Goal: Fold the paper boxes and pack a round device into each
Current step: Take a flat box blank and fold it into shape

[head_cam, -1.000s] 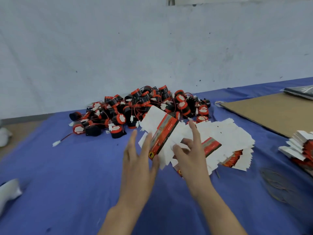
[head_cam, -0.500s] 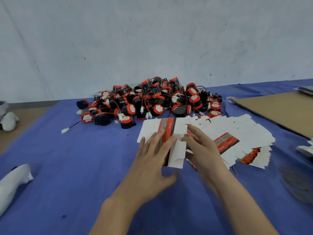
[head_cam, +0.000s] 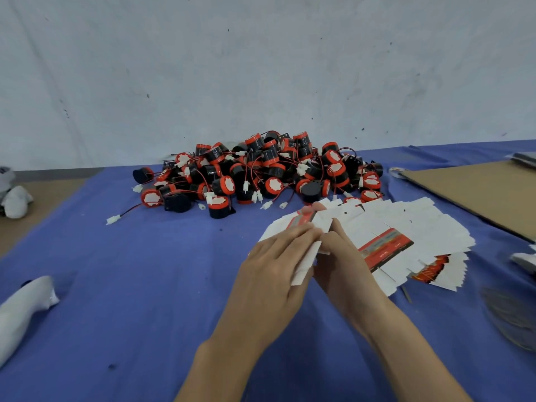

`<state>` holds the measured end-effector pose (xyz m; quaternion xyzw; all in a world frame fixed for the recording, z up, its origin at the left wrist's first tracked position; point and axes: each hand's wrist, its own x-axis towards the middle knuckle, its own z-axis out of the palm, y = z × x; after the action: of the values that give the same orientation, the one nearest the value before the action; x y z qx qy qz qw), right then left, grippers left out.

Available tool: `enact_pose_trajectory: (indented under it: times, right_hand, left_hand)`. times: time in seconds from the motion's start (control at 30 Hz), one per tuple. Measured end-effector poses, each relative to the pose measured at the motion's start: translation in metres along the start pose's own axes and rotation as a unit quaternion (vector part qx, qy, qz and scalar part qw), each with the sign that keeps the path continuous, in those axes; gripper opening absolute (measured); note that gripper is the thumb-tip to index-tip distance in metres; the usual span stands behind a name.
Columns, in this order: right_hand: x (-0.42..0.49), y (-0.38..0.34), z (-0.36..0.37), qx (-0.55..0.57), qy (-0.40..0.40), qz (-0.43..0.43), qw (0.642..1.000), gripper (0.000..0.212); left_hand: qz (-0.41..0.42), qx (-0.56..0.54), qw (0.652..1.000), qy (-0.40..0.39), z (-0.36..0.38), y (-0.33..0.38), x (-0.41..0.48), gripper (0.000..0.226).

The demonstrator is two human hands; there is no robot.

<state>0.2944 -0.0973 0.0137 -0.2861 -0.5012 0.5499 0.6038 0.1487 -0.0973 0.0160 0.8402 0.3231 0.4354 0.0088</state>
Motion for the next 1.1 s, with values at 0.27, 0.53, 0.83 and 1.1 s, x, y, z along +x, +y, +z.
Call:
enact_pose_trajectory:
  times: [0.27, 0.53, 0.83, 1.1]
  right_hand:
    - [-0.010, 0.003, 0.006, -0.076, 0.023, 0.022, 0.997, 0.045]
    - [-0.020, 0.005, 0.034, -0.140, 0.035, -0.025, 0.989, 0.106]
    - [-0.018, 0.014, 0.042, -0.347, 0.093, -0.187, 0.914, 0.073]
    - [-0.016, 0.018, 0.050, -0.372, 0.152, -0.293, 0.868, 0.042]
  left_hand:
    - [-0.105, -0.118, 0.987, 0.002, -0.012, 0.000, 0.008, 0.078]
    - [-0.200, -0.246, 0.947, 0.058, -0.009, 0.000, 0.012, 0.100]
    - [-0.265, -0.419, 0.866, 0.066, -0.015, 0.012, 0.014, 0.069]
    - [-0.244, -0.448, 0.859, 0.040, -0.020, 0.011, 0.013, 0.096]
